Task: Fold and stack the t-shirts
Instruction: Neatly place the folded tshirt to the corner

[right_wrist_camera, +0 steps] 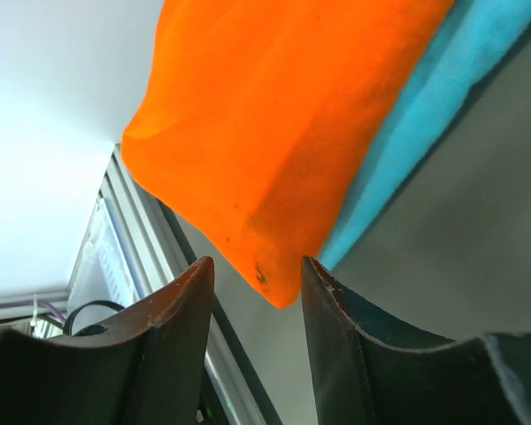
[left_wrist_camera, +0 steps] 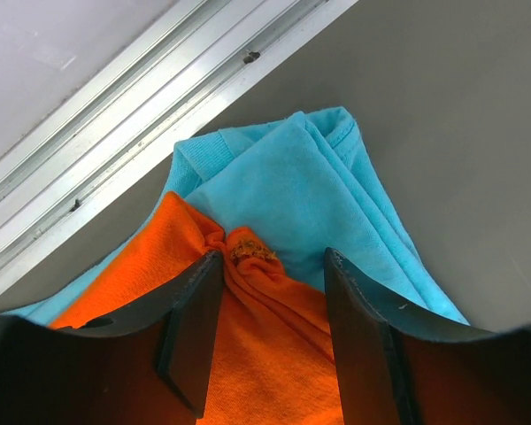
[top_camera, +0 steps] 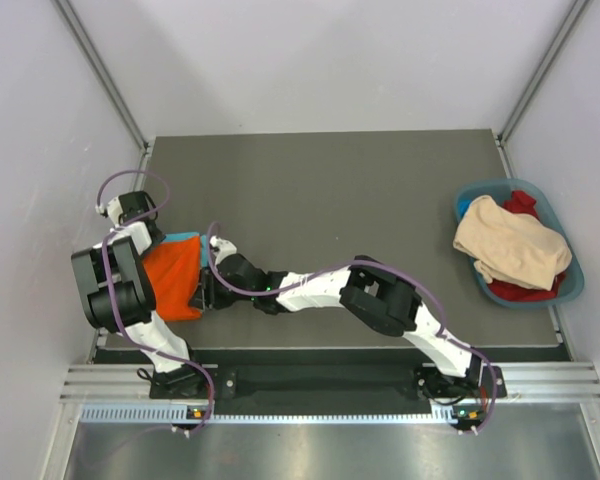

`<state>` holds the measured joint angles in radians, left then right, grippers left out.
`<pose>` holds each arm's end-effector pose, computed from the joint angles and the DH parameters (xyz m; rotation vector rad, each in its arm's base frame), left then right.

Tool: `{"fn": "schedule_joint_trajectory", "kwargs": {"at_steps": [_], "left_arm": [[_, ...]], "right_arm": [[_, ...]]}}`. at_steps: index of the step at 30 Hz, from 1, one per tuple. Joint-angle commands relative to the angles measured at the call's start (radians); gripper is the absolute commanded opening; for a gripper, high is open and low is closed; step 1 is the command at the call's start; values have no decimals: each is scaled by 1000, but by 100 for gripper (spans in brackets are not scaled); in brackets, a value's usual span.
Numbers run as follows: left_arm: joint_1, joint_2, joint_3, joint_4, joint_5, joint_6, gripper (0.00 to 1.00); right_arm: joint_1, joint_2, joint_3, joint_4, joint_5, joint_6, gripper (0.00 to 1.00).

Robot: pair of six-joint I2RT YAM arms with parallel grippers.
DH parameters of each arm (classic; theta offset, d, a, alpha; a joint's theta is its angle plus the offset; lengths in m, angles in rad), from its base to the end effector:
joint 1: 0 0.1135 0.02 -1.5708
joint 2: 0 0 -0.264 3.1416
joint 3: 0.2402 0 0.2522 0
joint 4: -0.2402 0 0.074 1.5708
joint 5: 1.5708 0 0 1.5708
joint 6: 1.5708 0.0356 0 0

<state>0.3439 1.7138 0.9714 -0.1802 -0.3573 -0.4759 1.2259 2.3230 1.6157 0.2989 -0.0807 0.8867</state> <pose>0.3192 0.1275 0.1678 -1.1114 2.1854 0.3867 0.1752 0.4960 0.1492 -0.4454 2.2419 1.3520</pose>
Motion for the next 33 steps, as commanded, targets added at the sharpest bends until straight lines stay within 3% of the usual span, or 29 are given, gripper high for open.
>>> {"fn": "schedule_joint_trajectory", "kwargs": {"at_steps": [1,10,13,17,25,31,33], "left_arm": [[-8,32,6,19,6,-1,54],[-14,36,6,19,-3,2,54],[-14,36,6,21,-12,3,54],[-16,40,7,22,-16,6,54],[-25,93,35,22,-37,29,54],[-39,102,43,22,-45,40,54],[-43,89,47,15,-45,45,54]], "right_arm": [[17,35,50,8,7,8,43],[24,52,42,5,19,9,43],[26,50,33,25,7,12,30],[29,21,-14,77,5,21,0],[34,-115,-163,91,75,41,0],[43,-67,-143,94,49,70,0],[43,-57,-131,85,41,72,6]]}}
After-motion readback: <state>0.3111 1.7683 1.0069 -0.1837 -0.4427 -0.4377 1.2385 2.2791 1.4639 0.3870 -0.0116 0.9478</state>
